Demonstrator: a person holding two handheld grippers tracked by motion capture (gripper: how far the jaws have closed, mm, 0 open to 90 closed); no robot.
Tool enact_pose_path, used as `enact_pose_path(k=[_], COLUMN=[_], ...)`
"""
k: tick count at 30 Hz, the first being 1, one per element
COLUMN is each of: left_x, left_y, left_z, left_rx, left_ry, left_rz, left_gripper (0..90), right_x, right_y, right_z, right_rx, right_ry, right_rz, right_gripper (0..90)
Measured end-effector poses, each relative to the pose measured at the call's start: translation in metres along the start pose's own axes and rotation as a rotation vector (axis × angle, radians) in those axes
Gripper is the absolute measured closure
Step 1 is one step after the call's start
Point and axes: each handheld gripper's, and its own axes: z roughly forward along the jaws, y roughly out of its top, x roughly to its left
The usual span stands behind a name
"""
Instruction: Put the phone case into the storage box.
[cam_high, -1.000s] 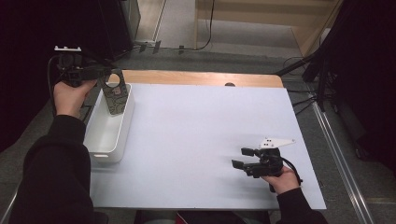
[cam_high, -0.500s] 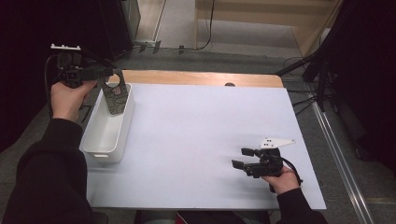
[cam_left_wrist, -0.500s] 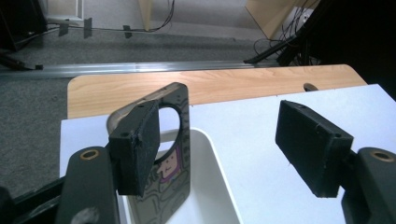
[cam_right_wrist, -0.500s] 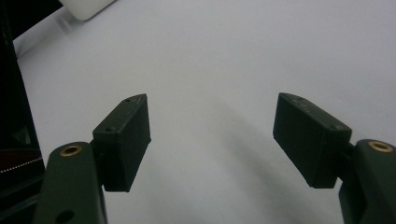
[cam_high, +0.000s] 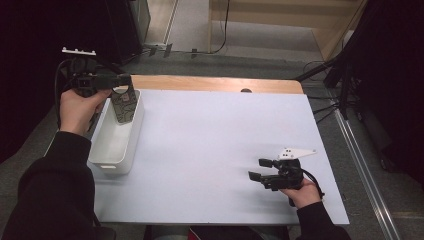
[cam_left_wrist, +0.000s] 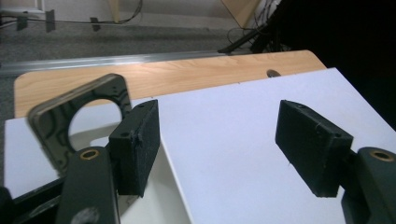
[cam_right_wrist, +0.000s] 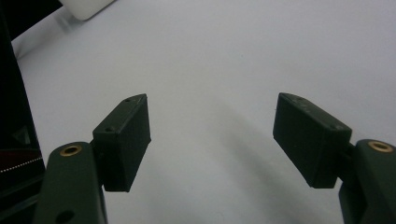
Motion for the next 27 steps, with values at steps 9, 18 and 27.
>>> enact_pose_path(k=[9, 18, 27], left_x=[-0.025, -0.047, -0.063], left_y=[-0.006, -0.016, -0.029], left_z=[0.004, 0.011, 0.017], left_rx=[0.016, 0.036, 0.044], left_ry=[-0.049, -0.102, -0.140], left_rz=[0.070, 0.109, 0.129], left_gripper=[30.5, 30.4, 30.5], right_x=[0.000, 0.001, 0.001], right_y=[0.000, 0.000, -0.001], right_z=[0.000, -0.001, -0.001], right_rx=[0.001, 0.001, 0.002], right_ry=[0.000, -0.002, -0.002], right_rz=[-0.004, -0.007, -0.009], right_gripper=[26.3, 26.3, 26.3])
